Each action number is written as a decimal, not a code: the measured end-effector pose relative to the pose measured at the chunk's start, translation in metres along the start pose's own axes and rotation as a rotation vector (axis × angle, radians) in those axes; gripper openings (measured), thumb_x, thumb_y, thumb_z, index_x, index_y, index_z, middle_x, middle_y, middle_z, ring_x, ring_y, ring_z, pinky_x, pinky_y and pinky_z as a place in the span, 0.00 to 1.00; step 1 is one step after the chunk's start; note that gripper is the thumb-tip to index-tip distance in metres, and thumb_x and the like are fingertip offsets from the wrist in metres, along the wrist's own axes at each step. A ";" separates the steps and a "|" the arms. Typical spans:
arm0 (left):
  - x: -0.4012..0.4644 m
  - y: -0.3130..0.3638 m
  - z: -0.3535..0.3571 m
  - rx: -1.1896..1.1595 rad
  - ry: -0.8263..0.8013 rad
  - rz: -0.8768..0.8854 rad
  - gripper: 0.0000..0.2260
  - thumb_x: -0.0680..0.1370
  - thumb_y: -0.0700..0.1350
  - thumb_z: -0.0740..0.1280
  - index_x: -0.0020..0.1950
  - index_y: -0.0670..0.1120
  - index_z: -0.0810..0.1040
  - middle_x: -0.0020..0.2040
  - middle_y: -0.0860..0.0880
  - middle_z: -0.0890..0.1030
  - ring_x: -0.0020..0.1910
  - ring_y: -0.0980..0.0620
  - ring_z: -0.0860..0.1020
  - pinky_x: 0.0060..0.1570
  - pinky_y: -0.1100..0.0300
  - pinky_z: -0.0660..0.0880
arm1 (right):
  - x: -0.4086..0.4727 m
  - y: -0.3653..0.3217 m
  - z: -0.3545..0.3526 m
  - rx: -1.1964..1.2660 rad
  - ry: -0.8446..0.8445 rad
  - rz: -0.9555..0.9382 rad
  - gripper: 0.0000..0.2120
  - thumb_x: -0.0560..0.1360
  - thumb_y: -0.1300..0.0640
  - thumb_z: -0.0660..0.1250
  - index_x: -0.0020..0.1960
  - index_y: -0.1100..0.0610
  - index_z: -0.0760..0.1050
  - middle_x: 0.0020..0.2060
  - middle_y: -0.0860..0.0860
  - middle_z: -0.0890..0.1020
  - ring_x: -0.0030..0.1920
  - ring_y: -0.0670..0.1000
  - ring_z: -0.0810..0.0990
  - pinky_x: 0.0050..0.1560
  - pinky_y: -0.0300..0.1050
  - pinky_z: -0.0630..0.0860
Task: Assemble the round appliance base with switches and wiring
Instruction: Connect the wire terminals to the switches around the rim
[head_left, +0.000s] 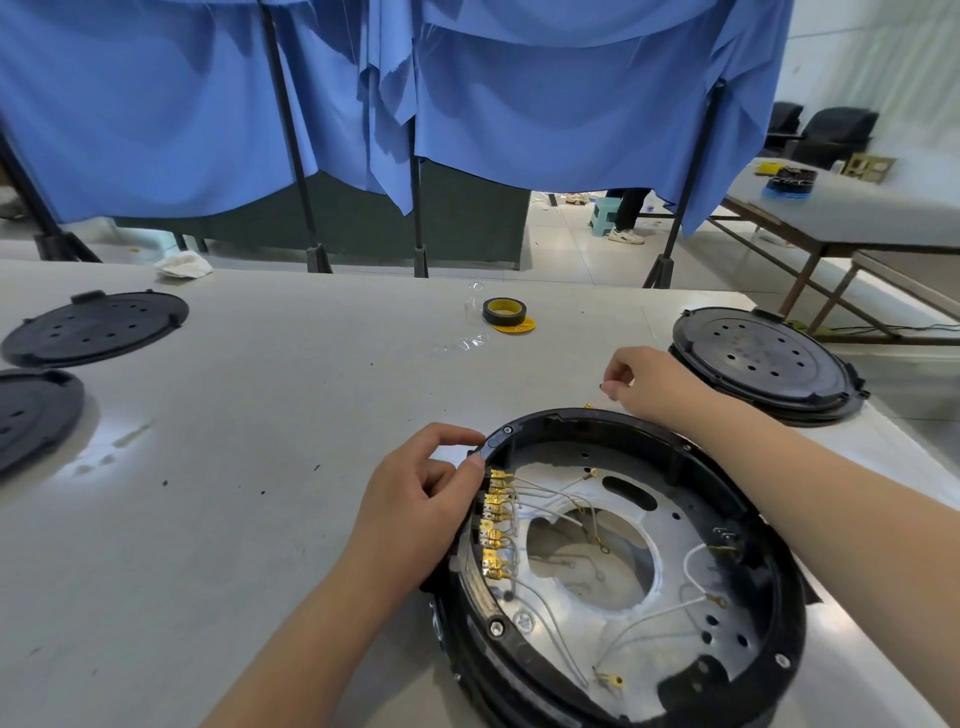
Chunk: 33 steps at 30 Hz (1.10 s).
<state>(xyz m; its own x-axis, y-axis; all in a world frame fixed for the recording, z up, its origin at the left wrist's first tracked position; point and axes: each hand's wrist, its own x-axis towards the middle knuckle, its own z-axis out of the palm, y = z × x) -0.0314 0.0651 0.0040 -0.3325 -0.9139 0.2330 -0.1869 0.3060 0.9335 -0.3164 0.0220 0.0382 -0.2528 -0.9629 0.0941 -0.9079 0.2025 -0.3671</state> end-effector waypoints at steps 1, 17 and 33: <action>0.000 0.000 0.000 -0.002 -0.001 -0.001 0.05 0.78 0.46 0.66 0.50 0.57 0.79 0.29 0.40 0.79 0.26 0.49 0.74 0.31 0.55 0.74 | -0.001 0.002 -0.001 -0.008 0.011 0.010 0.03 0.76 0.59 0.65 0.47 0.58 0.76 0.47 0.54 0.81 0.49 0.54 0.77 0.50 0.47 0.73; 0.001 -0.001 -0.001 -0.002 0.001 -0.004 0.05 0.78 0.46 0.66 0.51 0.56 0.79 0.28 0.40 0.77 0.26 0.51 0.73 0.28 0.62 0.72 | 0.007 -0.015 0.004 -0.016 -0.233 -0.052 0.07 0.75 0.60 0.68 0.50 0.62 0.81 0.48 0.56 0.82 0.44 0.51 0.76 0.43 0.38 0.71; 0.002 -0.001 -0.001 -0.011 0.007 0.013 0.05 0.78 0.47 0.66 0.50 0.57 0.78 0.29 0.39 0.77 0.26 0.50 0.73 0.29 0.58 0.72 | -0.091 -0.083 -0.043 0.653 -0.068 -0.239 0.03 0.71 0.60 0.73 0.43 0.52 0.82 0.35 0.47 0.85 0.36 0.45 0.85 0.40 0.32 0.78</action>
<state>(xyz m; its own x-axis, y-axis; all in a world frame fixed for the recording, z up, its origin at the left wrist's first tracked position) -0.0306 0.0626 0.0035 -0.3281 -0.9118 0.2472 -0.1723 0.3150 0.9333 -0.2323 0.1007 0.1002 -0.0300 -0.9811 0.1912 -0.5437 -0.1445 -0.8267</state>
